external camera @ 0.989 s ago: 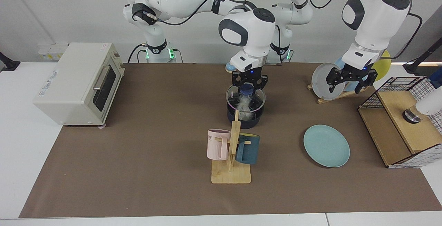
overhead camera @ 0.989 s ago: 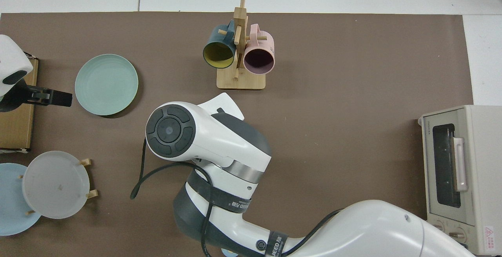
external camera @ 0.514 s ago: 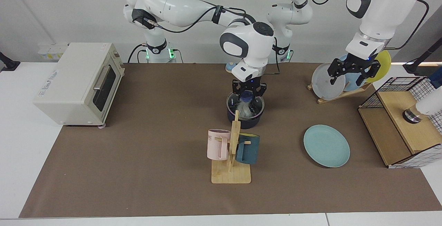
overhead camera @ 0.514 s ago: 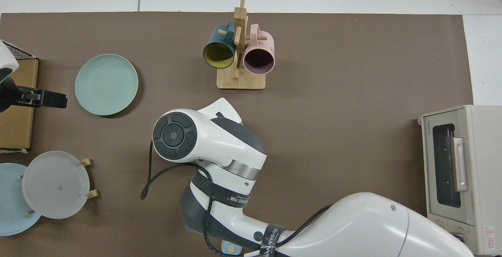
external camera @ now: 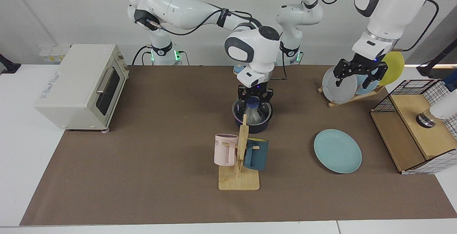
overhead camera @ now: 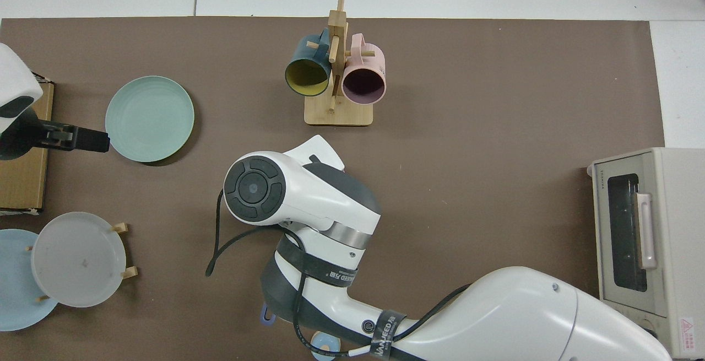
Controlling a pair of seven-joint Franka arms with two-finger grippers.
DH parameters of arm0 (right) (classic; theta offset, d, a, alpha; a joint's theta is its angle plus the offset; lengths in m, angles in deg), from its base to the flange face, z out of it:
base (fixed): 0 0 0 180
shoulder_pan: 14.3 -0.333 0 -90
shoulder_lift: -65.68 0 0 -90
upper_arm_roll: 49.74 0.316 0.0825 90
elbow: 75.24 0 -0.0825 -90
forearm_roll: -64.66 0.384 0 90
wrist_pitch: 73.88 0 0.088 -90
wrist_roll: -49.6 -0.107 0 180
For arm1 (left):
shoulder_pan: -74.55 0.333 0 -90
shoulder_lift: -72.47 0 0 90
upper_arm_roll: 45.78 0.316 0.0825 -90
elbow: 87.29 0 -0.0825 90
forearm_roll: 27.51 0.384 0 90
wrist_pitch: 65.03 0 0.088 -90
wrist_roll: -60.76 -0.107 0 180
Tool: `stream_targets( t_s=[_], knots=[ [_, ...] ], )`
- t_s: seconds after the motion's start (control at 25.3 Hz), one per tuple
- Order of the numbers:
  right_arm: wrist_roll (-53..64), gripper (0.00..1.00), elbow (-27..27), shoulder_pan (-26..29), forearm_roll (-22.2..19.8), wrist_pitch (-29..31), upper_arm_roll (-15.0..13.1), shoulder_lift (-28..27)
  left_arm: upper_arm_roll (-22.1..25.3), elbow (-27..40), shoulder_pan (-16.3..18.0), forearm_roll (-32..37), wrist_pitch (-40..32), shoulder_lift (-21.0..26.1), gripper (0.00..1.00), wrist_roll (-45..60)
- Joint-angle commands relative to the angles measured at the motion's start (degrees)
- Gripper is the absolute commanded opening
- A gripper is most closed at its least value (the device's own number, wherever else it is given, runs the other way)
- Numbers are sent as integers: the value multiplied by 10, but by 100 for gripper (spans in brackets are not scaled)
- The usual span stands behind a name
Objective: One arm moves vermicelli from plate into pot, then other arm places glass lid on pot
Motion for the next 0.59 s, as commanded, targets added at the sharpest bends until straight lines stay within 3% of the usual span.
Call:
stream_targets(
  t_s=[0.0,0.55],
  knots=[
    [-15,0,-21,15,-8,16,13,3,-9,-6,5,-4,-14,-6,100,4],
    [-15,0,-21,8,-4,8,15,4,-9,-6,10,-2,-14,-6,100,4]
  ],
)
